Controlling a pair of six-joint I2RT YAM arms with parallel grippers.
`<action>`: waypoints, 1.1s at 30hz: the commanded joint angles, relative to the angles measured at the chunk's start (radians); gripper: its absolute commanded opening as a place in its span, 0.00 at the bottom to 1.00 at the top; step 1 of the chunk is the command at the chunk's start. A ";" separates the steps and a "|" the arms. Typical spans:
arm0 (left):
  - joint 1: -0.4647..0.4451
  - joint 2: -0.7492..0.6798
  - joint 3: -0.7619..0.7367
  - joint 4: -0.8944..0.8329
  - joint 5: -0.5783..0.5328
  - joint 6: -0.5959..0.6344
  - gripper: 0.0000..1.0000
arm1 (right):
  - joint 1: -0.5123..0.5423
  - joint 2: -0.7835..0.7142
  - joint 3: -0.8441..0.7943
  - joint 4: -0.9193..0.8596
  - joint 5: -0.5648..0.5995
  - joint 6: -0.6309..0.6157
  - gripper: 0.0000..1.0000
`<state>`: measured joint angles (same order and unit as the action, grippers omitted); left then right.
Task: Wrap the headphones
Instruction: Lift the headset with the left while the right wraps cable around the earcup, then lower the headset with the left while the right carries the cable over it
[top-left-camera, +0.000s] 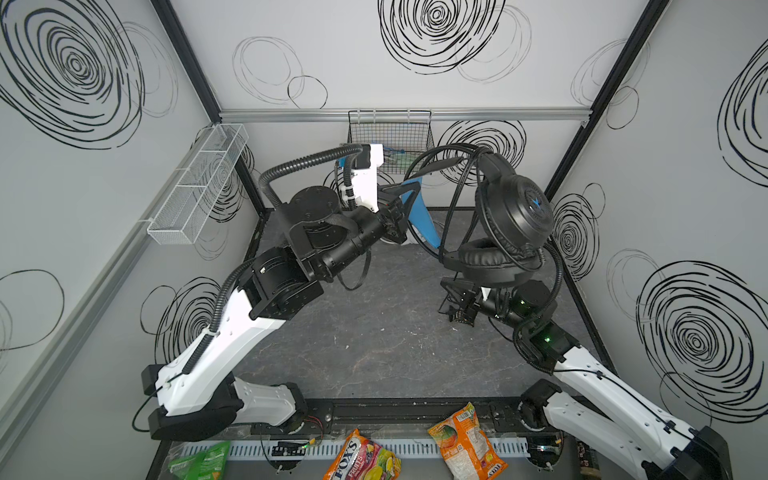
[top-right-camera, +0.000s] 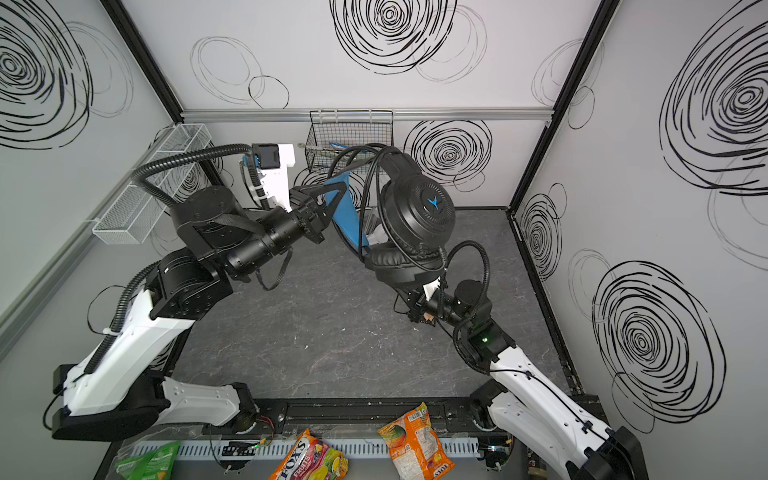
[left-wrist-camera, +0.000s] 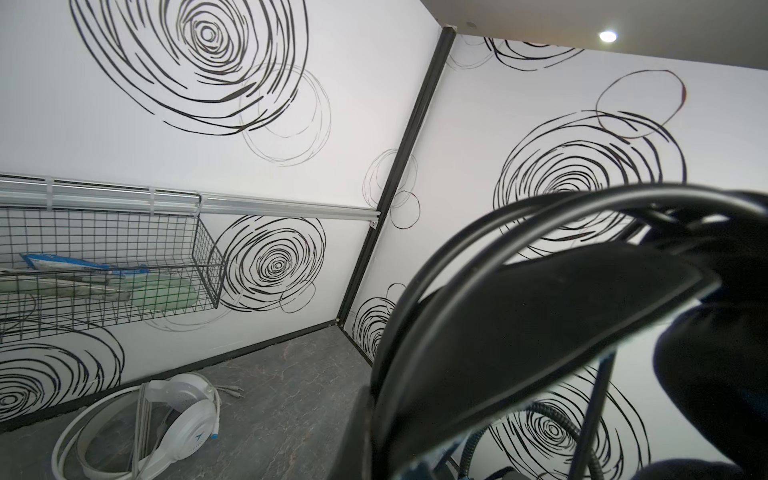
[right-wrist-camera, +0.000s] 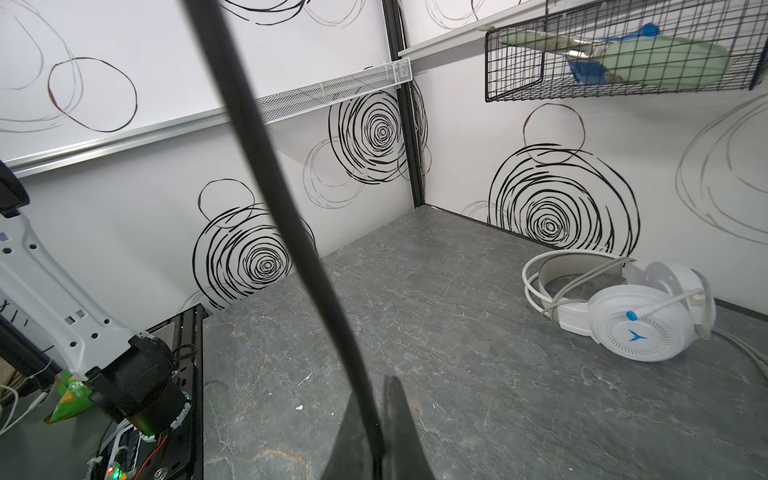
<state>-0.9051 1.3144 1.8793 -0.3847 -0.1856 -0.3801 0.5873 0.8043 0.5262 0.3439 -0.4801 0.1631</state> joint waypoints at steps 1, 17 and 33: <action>0.021 -0.011 0.036 0.204 -0.084 -0.094 0.00 | 0.022 -0.015 -0.002 -0.060 -0.016 -0.015 0.00; 0.183 0.144 0.102 0.183 -0.262 -0.226 0.00 | 0.452 -0.035 0.104 -0.398 0.404 -0.254 0.00; 0.215 0.128 -0.154 0.193 -0.576 0.262 0.00 | 0.591 0.045 0.437 -0.604 0.580 -0.435 0.00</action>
<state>-0.7036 1.4887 1.7351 -0.3576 -0.6422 -0.2192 1.1652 0.8593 0.9020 -0.1825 0.0719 -0.2085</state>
